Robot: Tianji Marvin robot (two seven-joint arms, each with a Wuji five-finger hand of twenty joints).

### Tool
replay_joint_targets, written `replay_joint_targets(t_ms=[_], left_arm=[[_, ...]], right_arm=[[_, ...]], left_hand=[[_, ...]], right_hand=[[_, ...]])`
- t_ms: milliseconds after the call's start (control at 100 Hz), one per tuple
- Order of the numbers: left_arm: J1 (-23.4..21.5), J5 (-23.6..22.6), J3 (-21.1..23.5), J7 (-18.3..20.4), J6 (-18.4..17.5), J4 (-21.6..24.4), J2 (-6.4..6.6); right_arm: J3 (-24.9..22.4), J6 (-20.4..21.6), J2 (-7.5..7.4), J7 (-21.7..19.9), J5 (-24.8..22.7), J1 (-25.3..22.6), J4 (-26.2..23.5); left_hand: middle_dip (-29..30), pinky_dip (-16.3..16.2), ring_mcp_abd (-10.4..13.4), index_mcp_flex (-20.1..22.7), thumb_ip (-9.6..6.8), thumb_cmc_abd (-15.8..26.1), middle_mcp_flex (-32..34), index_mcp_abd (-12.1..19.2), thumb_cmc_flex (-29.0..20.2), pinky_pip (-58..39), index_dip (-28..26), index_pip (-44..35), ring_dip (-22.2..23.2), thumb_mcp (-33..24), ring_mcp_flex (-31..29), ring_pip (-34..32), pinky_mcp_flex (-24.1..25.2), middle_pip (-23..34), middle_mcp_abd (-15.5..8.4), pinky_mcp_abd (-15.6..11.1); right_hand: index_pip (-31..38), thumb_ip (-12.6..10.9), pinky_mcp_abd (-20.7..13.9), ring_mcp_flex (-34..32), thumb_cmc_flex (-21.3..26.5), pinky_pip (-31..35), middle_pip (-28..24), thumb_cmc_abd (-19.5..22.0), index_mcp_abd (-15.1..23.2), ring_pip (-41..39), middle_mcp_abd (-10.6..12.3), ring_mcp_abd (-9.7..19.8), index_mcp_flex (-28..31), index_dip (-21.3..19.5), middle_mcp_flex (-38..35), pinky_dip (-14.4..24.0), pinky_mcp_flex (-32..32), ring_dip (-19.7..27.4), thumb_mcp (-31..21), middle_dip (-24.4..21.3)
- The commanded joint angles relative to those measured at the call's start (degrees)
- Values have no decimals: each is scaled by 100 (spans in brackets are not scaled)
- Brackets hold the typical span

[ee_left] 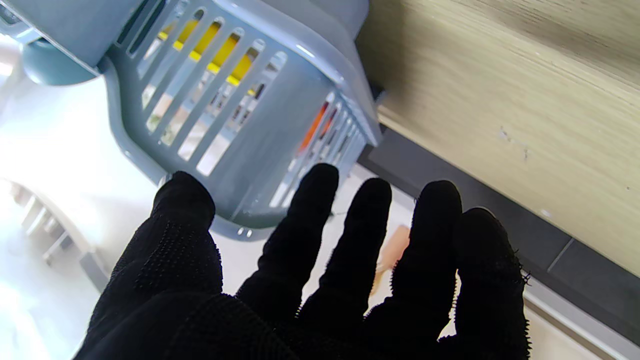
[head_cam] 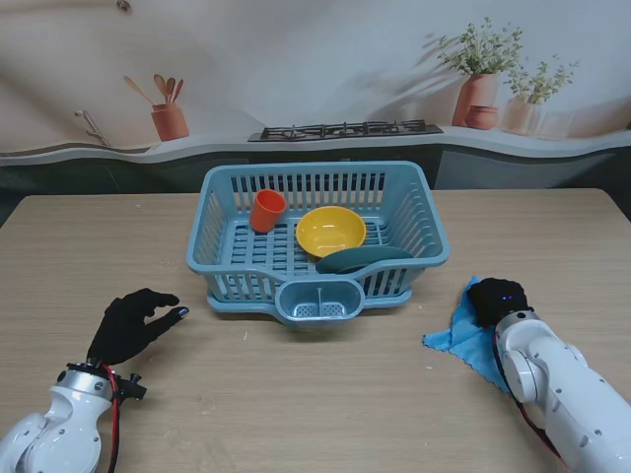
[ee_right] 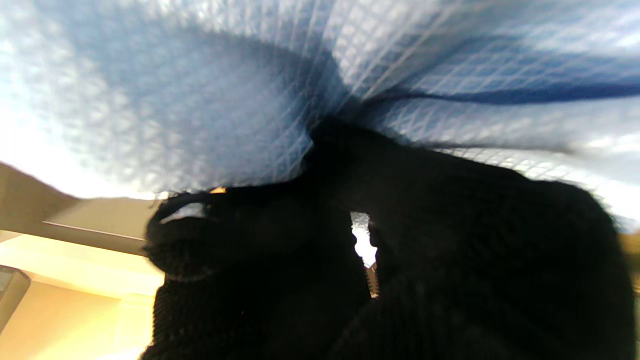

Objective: Clear dishes and wipe the table

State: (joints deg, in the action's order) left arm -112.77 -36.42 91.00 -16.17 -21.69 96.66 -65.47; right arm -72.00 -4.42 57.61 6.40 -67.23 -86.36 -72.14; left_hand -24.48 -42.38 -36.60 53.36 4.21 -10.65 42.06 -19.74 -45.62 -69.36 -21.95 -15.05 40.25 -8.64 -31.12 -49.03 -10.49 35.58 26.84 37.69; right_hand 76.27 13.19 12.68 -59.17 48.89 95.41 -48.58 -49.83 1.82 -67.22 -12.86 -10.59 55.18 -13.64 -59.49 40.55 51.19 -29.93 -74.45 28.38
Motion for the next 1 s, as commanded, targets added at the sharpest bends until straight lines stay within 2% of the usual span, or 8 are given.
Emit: replay_joint_targets(t_ms=[0,140,250,700,840,990], left_arm=[[-3,6,-13,59,30,14,-19],[5,4,-23,52,55,12,-20],[8,12,-27,59,62,15,-20],[10,22,-23,41,22,-1,-24],[3,11,-17,17,3,-5,-27],[-6,14,-6,7,-27,-15,-29]], right_arm=[[115,25,70,-141,21,61,146],[325,33,54,-137,51,267,330],[204,194,40,-165,36,192,291],[-1347,1724,-29,-500,-186,-928,-441],[-1509,1864,-40,-477,-259,-1012,-479],[-1304,1678,-36,-394,-228,-827,-313]], left_hand=[[-7,-81,-279,206,-178,307,13,65,-181,-68,-70,99,77,187,-68,-81,46,-19,139,103],[-8,-80,-273,205,-180,310,12,64,-187,-68,-70,98,77,207,-66,-82,47,-18,146,103],[-9,-79,-272,202,-182,319,13,69,-192,-67,-69,100,78,220,-67,-83,51,-16,143,103],[-8,-79,-275,201,-188,328,12,64,-210,-71,-69,101,78,270,-67,-84,44,-16,142,100],[-8,-79,-273,204,-190,336,5,68,-214,-70,-69,99,77,283,-62,-81,45,-19,134,106],[-8,-79,-272,203,-192,335,11,68,-222,-70,-69,100,77,297,-62,-81,45,-17,140,106]], right_hand=[[-1383,180,-196,-233,-20,84,83,331,-365,-73,-126,-233,249,716,-212,-37,51,14,6,-119],[-1380,190,-227,-148,-21,-31,34,349,-216,-75,-6,-152,268,599,-142,-51,-68,40,-21,-51],[-1373,190,-216,-116,-9,-73,14,330,-173,-74,24,-160,293,546,-131,-40,-127,62,-44,-42],[-1328,207,-206,24,25,-275,25,167,115,-17,300,-126,651,348,-143,44,-389,141,-234,1],[-1331,218,-206,51,31,-311,28,168,143,-4,335,-119,703,272,-124,75,-417,129,-264,44],[-1350,224,-219,46,30,-300,33,168,123,-15,313,-130,705,242,-131,106,-405,112,-266,60]])
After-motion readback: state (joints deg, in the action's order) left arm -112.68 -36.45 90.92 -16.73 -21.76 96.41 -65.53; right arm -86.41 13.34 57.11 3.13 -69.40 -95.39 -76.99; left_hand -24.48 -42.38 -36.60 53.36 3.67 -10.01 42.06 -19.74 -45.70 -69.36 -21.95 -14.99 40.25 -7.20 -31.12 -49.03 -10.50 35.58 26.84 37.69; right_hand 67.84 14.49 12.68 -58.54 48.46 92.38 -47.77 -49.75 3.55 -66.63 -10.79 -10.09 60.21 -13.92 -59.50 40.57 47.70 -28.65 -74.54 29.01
